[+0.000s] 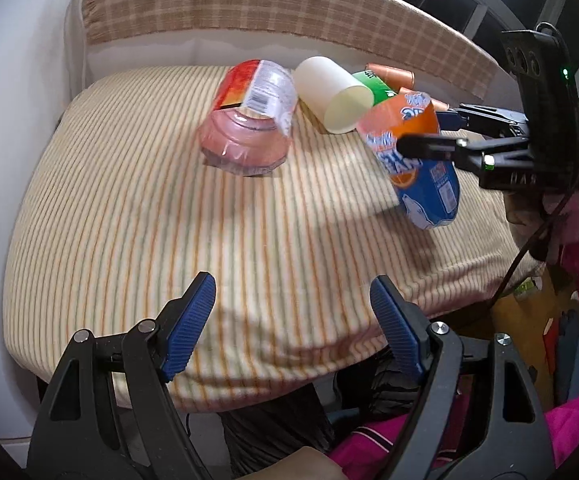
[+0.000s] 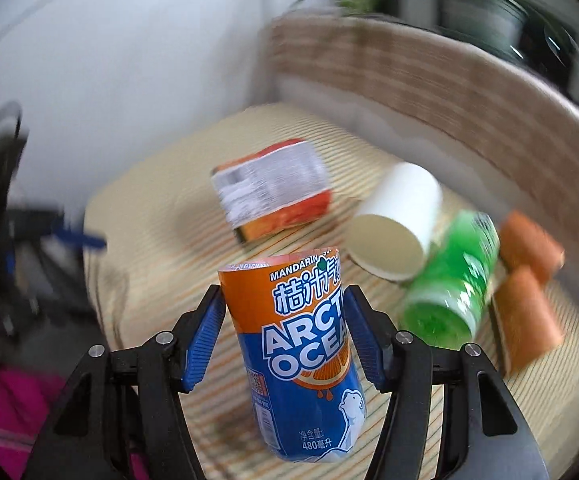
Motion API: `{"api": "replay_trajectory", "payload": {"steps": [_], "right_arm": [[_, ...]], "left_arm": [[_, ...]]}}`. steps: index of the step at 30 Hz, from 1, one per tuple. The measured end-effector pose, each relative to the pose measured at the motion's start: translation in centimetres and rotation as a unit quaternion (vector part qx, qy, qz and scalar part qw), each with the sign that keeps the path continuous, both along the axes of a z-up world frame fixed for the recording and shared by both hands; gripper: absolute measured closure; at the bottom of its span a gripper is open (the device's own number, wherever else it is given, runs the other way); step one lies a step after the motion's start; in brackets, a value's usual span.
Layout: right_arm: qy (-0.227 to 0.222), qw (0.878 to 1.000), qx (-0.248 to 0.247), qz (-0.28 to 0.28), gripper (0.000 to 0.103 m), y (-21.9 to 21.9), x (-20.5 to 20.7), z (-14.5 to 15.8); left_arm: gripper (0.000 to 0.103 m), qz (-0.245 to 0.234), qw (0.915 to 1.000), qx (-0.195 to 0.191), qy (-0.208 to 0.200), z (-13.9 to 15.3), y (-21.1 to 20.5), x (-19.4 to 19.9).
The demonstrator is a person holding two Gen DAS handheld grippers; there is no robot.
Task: Flip cup upright
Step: 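Close the right gripper around the blue can and lift it, then turn the can upright and lower it onto the mattress with the right gripper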
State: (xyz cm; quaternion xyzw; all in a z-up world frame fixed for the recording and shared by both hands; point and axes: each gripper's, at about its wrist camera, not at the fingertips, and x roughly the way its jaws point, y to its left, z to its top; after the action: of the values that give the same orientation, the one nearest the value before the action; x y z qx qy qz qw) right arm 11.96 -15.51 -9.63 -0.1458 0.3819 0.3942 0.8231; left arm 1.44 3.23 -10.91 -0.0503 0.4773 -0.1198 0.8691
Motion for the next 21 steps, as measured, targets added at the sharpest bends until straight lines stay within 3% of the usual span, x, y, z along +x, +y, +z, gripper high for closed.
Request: {"api": "replay_trajectory", "payload": {"steps": [6, 12, 21], "right_arm": [[-0.009, 0.995, 0.065, -0.08, 0.043, -2.0, -1.0, 0.1], [-0.02, 0.979, 0.135, -0.152, 0.043, -4.1, -2.5, -0.2], [-0.056, 0.967, 0.161, -0.189, 0.043, -3.6, -2.6, -0.5]], "left_arm": [[0.021, 0.015, 0.9982, 0.038, -0.045, 0.6, -2.2, -0.2], [0.021, 0.033, 0.9951, 0.033, -0.088, 1.7, -4.0, -0.3], [0.021, 0.028, 0.9941, 0.031, -0.101, 2.5, -4.8, -0.5]]}}
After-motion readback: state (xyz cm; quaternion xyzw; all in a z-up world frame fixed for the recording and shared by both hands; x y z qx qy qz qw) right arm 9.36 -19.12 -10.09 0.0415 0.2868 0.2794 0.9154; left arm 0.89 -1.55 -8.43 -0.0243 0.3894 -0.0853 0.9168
